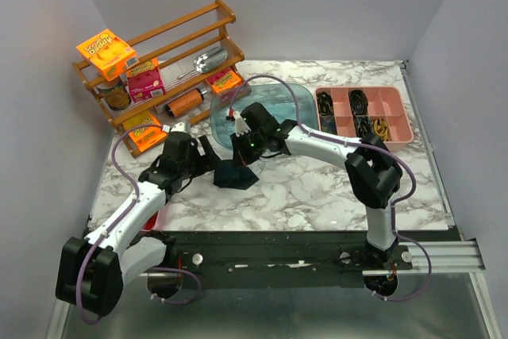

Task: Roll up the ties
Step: Pick up the tie at the center of the board.

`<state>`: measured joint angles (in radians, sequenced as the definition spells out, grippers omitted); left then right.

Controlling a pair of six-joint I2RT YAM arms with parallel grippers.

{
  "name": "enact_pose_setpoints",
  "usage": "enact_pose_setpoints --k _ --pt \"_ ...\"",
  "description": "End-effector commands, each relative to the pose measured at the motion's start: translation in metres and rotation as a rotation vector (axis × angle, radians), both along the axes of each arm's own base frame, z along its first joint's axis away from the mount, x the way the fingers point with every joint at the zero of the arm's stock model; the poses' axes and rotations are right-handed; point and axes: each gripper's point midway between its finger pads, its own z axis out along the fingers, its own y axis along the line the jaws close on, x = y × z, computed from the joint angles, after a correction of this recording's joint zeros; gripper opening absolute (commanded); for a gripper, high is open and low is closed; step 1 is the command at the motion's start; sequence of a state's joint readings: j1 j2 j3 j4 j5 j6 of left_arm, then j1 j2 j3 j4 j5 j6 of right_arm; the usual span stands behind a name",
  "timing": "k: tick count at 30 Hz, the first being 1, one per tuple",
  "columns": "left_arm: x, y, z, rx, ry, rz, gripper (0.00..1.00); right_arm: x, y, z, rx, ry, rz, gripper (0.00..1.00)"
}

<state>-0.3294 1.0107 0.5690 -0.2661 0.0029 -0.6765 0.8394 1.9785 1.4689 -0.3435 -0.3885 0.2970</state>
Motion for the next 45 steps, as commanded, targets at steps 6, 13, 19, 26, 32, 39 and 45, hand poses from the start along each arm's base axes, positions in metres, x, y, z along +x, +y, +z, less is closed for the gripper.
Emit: enact_pose_setpoints --k 6,13,19,26,32,39,45 --pt "0.001 -0.015 -0.013 -0.123 0.018 -0.084 0.94 -0.003 -0.004 -0.017 -0.057 -0.002 -0.021 0.01" --pt "0.003 -0.017 -0.028 -0.13 0.031 -0.088 0.94 -0.011 -0.016 -0.043 -0.108 0.036 -0.037 0.01" --pt "0.003 -0.022 -0.039 -0.16 0.031 -0.104 0.94 -0.017 -0.026 -0.053 -0.124 0.045 -0.055 0.0" --pt "0.002 -0.037 -0.036 -0.236 -0.036 -0.175 0.94 -0.014 -0.025 -0.055 -0.128 0.041 -0.067 0.0" --pt "0.004 -0.047 -0.04 -0.269 -0.043 -0.225 0.9 -0.014 -0.018 -0.045 -0.103 0.046 -0.047 0.0" --pt "0.006 -0.057 -0.049 -0.355 -0.045 -0.23 0.78 -0.012 -0.022 -0.04 -0.092 0.06 -0.044 0.0" --pt "0.002 -0.068 -0.041 -0.454 -0.104 -0.268 0.58 -0.012 -0.024 -0.044 -0.094 0.074 -0.041 0.0"
